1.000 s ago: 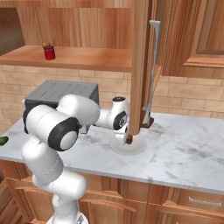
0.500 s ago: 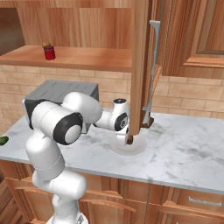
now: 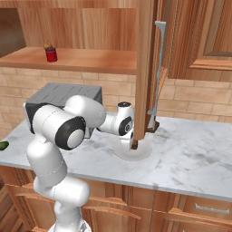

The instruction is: Pick the avocado and bread from the counter and place them on the plate. Then pick the jam from the cabinet and place it next to the plate. Lastly close the cabinet door.

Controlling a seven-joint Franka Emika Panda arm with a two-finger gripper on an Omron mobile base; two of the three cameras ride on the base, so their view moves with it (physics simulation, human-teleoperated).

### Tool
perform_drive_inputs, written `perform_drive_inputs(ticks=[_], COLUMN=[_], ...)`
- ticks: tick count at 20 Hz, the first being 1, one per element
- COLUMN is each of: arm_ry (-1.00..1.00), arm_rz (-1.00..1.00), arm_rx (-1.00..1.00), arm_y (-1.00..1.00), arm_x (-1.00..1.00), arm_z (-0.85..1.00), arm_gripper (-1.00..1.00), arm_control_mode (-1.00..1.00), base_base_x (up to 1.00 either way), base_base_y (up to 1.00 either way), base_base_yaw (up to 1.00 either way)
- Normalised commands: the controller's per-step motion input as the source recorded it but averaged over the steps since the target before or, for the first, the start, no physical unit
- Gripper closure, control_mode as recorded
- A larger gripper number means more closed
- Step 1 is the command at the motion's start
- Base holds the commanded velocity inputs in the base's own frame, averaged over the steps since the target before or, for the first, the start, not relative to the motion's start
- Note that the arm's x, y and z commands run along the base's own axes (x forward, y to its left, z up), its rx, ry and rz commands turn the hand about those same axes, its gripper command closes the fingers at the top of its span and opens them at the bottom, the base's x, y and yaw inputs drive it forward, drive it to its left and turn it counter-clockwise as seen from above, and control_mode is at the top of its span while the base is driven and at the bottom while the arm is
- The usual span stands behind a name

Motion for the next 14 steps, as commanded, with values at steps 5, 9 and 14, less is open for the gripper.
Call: perform_drive_inputs(ticks=[5,9,14], arm_ry=[0.0,-0.03,-0.1], arm_rz=[0.0,0.0,0.0], arm_rx=[0.0,0.0,0.01], arm_y=[0.0,0.0,0.0], arm_x=[0.0,-0.14,-0.32], arm_z=[0.0,0.12,0.36], arm_gripper=[-1.0,-1.0,-1.0], arm_control_mode=[-1.0,-1.0,-1.0], base_base_x=[0.0,0.0,0.0], base_base_y=[0.0,0.0,0.0], base_base_yaw=[0.0,0.0,0.0])
